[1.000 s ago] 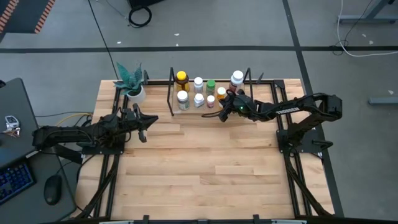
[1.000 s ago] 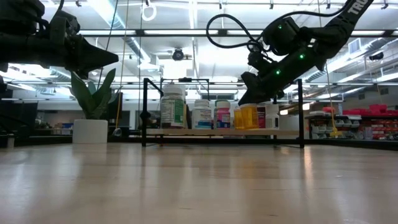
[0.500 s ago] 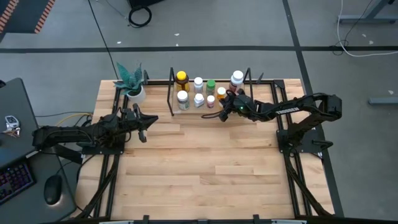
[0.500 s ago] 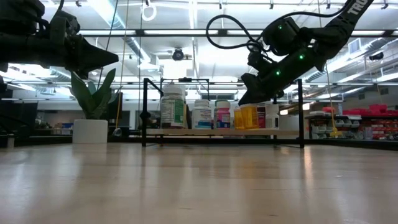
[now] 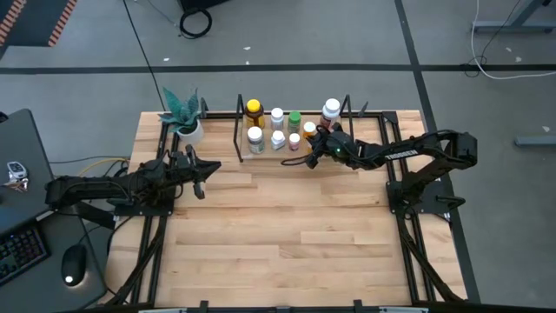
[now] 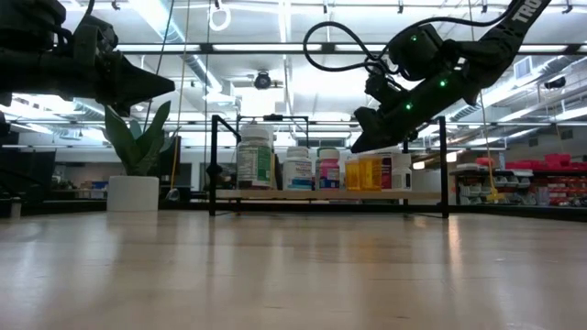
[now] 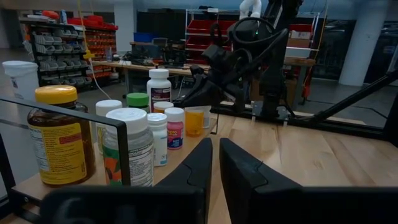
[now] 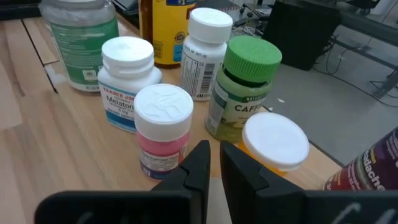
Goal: Pick and place medicine bottles onto shelf by color
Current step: Put the orange pill bottle on the shelf
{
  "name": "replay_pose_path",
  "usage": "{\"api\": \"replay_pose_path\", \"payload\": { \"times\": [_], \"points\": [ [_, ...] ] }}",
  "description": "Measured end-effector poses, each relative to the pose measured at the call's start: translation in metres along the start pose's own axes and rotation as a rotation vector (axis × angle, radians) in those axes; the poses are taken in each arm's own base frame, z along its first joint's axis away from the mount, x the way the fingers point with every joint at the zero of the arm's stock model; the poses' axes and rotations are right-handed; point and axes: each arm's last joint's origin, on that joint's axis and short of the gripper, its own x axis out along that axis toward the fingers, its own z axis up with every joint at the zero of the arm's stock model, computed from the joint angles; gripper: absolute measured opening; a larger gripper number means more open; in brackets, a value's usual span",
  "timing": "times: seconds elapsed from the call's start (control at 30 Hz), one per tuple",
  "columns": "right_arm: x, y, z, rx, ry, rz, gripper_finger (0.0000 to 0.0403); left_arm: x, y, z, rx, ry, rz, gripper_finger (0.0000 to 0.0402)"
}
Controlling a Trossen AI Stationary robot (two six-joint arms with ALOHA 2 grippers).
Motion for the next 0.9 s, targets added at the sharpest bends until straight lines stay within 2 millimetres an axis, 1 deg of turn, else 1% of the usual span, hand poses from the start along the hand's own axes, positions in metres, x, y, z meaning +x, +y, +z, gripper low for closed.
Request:
{"api": "replay_pose_path", "payload": {
  "times": [0.13, 0.27, 0.4, 0.53, 0.67, 0.8, 0.9],
  "points": [
    [-0.002, 0.001, 0.002, -0.008, -0.009, 0.003, 0.0034, 0.0, 0.0, 0.0, 0.0, 0.0, 0.0, 0.0038],
    [-0.013, 0.001, 0.009, -0.006, -0.031, -0.039, 0.0025, 0.0, 0.0, 0.0, 0.0, 0.0, 0.0, 0.0032],
    [-0.025, 0.002, 0.011, -0.005, -0.01, -0.079, 0.0021, 0.0, 0.0, 0.0, 0.0, 0.0, 0.0, 0.0028],
    [-0.038, 0.011, 0.009, -0.048, 0.022, -0.061, 0.002, 0.0, 0.0, 0.0, 0.0, 0.0, -0.001, 0.0033],
    [-0.054, 0.021, 0.01, -0.085, 0.022, -0.024, 0.002, 0.0, 0.0, 0.0, 0.0, 0.0, 0.0, 0.0039],
    [-0.063, 0.029, 0.005, -0.126, 0.073, 0.06, 0.002, 0.0, 0.0, 0.0, 0.0, 0.0, 0.0, 0.004],
    [-0.059, 0.032, -0.008, -0.166, 0.159, 0.049, 0.002, 0.0, 0.0, 0.0, 0.0, 0.0, 0.0, 0.0038]
  ]
}}
